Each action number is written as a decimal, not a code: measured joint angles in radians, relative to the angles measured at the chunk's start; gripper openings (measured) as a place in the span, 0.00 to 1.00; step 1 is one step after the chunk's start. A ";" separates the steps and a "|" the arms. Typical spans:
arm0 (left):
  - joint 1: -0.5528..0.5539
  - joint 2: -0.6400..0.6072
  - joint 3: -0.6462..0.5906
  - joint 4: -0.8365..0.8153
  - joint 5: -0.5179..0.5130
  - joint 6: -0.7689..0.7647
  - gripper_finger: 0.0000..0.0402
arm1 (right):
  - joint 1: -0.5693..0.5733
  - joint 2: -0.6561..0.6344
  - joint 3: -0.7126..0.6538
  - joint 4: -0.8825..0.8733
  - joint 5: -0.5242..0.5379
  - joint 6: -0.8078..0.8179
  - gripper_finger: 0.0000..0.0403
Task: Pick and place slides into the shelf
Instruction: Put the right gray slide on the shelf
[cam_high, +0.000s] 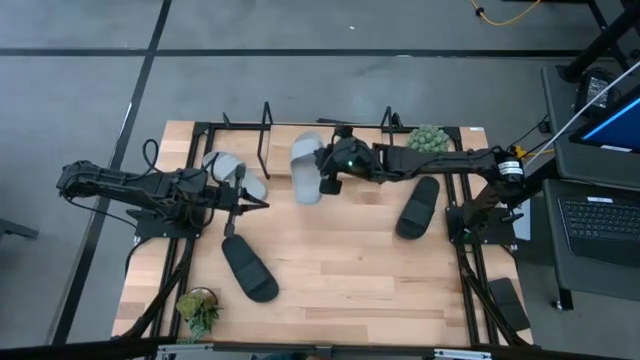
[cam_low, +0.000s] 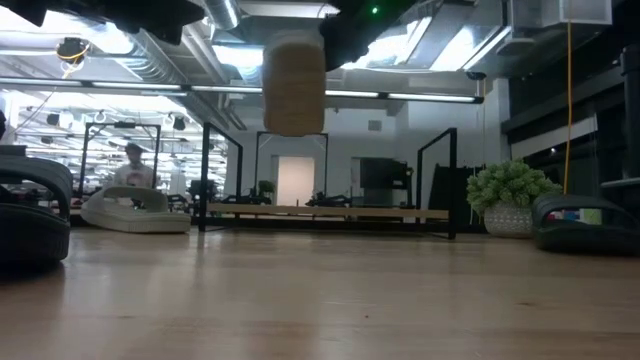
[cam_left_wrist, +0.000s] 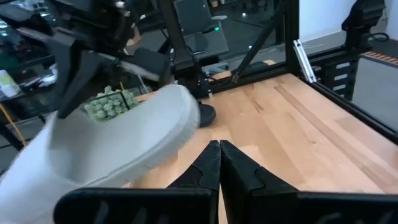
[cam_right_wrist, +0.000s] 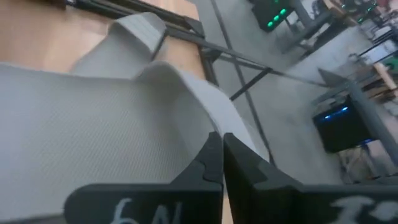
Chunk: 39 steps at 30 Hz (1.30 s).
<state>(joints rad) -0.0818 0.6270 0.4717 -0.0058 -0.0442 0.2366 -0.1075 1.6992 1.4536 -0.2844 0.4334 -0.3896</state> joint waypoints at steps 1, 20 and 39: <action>0.000 -0.003 0.000 0.000 -0.001 -0.009 0.00 | -0.012 0.003 0.000 0.010 -0.020 -0.009 0.00; 0.000 -0.099 -0.001 -0.210 -0.313 -0.156 0.00 | -0.159 0.234 0.000 0.384 -0.158 -0.061 0.00; 0.001 -0.099 -0.001 -0.257 -0.314 -0.156 0.00 | -0.194 0.357 0.000 0.546 -0.172 -0.032 0.00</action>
<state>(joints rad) -0.0807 0.5278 0.4706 -0.2623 -0.3579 0.0805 -0.3016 2.0558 1.4533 0.2621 0.2610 -0.4217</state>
